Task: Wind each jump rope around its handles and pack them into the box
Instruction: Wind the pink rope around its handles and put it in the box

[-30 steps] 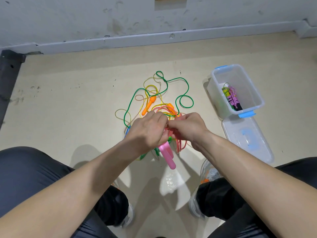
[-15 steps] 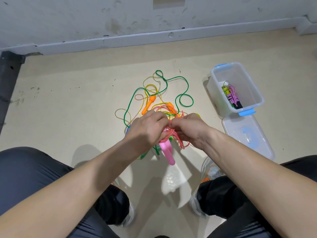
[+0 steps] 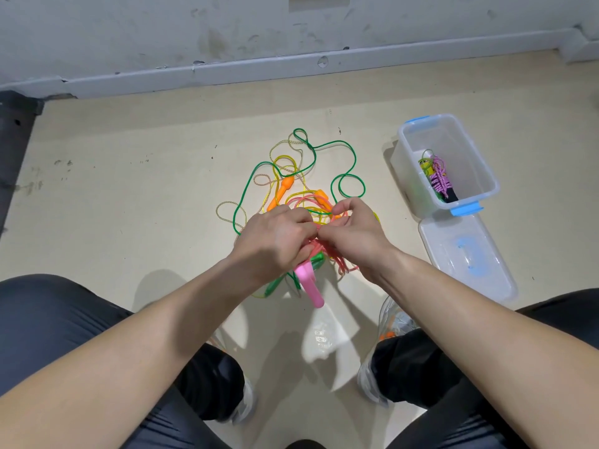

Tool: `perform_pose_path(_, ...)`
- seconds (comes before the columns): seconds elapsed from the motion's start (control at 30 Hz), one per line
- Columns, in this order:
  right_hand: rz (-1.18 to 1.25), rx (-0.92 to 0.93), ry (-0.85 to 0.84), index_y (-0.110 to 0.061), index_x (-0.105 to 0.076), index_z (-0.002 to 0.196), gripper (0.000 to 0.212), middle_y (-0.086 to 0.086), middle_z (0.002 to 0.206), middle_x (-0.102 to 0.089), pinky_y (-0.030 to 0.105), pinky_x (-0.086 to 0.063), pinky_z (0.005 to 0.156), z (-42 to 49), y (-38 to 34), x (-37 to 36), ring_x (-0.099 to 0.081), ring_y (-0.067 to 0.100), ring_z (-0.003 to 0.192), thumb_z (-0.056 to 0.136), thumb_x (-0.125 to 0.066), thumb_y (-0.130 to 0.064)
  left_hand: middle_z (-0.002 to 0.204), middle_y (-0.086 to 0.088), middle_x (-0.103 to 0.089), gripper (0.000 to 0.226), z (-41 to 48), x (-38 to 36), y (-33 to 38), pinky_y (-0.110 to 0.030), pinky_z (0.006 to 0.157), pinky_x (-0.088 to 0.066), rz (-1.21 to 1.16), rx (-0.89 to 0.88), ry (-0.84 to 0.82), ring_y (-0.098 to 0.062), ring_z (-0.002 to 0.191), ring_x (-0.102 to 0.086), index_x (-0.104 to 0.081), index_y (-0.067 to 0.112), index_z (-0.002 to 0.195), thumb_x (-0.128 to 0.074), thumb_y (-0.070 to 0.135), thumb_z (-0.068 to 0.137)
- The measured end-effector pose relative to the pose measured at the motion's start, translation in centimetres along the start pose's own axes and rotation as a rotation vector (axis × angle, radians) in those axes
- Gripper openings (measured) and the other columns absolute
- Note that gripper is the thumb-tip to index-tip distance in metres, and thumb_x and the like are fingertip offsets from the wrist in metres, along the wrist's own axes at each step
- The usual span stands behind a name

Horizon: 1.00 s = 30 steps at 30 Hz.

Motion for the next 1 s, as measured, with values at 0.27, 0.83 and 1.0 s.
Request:
perform_pose_path(0.27,-0.071,0.035,-0.064,-0.011,-0.046,0.106,0.042,-0.007,0.054,-0.063,0.035,-0.047,0.055,-0.4,0.1,-0.1,-0.057,0.02,0.048,0.074,-0.064,0.007,0.096,0.008,-0.06,0.015,0.0,0.0,-0.2,-0.031,0.059,-0.038,-0.074,0.013,-0.159,-0.024,0.083,-0.056,-0.062,0.026,0.087,-0.057,0.04,0.084)
perform_pose_path(0.83,-0.25,0.163,-0.118,-0.022,-0.049,0.098,0.031,-0.013,0.058,-0.063,0.042,-0.056,0.068,0.1,-0.1,-0.3,-0.06,0.013,0.058,0.077,-0.062,-0.004,0.075,0.002,-0.054,0.01,-0.6,-0.4,0.4,-0.032,0.042,-0.041,-0.169,0.058,0.075,-0.025,0.055,-0.046,-0.054,0.017,0.074,-0.053,0.027,0.072)
perform_pose_path(1.0,-0.214,0.149,-0.133,-0.022,-0.049,0.098,0.031,-0.012,0.059,-0.064,0.051,-0.058,0.073,0.3,0.3,-0.2,-0.061,0.016,0.062,0.078,-0.064,-0.004,0.076,0.005,-0.055,0.009,-0.3,-0.1,0.2,-0.039,0.052,-0.046,-0.32,0.134,0.056,-0.019,0.065,-0.049,-0.052,0.024,0.071,-0.053,0.031,0.065)
Point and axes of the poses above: each hand's wrist, its own z-axis towards the middle knuckle, its own x-axis out of the back of the hand, y = z × x, the point moved 4 cm from there along z, towards the middle knuckle
